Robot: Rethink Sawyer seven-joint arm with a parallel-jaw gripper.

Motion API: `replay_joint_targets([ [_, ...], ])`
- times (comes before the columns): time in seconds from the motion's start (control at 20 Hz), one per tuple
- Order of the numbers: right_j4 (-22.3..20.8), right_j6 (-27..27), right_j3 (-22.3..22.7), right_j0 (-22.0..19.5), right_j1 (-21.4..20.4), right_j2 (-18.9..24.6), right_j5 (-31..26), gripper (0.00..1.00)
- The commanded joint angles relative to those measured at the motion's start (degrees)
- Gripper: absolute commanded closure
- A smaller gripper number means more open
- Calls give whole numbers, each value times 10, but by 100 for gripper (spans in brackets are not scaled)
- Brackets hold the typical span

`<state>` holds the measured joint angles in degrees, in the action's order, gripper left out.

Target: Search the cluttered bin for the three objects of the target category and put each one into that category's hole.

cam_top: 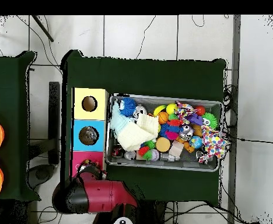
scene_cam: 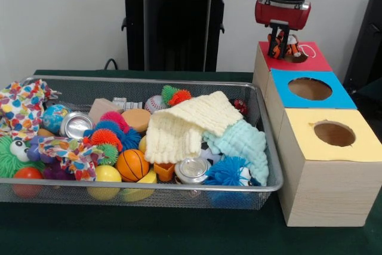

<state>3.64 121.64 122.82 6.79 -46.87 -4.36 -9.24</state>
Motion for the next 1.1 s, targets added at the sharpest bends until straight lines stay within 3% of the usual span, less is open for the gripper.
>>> replay_joint_targets([
  [0.05,24,104,-1,-14,23,15,27,100],
  [1.1,55,123,-9,30,24,-9,20,100],
])
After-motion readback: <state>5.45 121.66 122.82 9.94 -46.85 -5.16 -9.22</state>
